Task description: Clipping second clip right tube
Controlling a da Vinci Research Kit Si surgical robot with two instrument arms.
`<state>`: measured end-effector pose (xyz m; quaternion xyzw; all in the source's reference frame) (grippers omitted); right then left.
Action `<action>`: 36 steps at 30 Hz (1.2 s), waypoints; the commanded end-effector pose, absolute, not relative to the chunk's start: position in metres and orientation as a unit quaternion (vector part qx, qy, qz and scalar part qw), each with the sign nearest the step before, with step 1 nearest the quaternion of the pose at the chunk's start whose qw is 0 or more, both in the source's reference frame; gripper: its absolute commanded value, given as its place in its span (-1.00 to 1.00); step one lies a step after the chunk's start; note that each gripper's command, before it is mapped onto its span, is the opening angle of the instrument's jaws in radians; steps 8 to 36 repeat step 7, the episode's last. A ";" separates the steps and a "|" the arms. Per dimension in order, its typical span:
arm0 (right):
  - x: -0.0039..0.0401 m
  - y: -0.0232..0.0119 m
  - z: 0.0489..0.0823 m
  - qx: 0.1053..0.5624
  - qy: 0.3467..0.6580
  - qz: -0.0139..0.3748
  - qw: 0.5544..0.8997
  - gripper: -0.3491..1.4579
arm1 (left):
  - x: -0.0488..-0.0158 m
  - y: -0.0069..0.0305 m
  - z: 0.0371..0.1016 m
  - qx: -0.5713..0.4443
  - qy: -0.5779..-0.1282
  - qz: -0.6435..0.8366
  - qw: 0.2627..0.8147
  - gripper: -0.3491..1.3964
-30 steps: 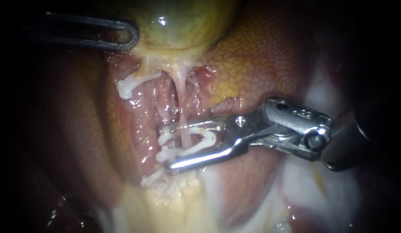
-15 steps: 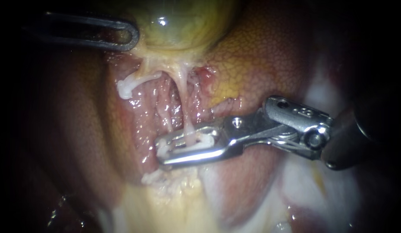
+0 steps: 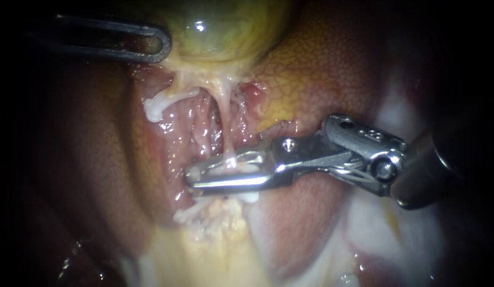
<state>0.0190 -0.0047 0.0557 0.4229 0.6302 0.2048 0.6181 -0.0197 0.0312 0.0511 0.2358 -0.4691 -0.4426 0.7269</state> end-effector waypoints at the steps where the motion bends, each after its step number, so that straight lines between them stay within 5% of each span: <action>1: 0.0190 -0.0047 0.0558 0.423 0.630 0.204 0.618 -1.00 | -0.0197 0.0312 0.0511 0.236 -0.469 -0.443 0.727 -1.00; 36: 0.0190 -0.0047 0.0559 0.422 0.630 0.204 0.618 -1.00 | -0.0197 0.0311 0.0510 0.236 -0.469 -0.443 0.727 -1.00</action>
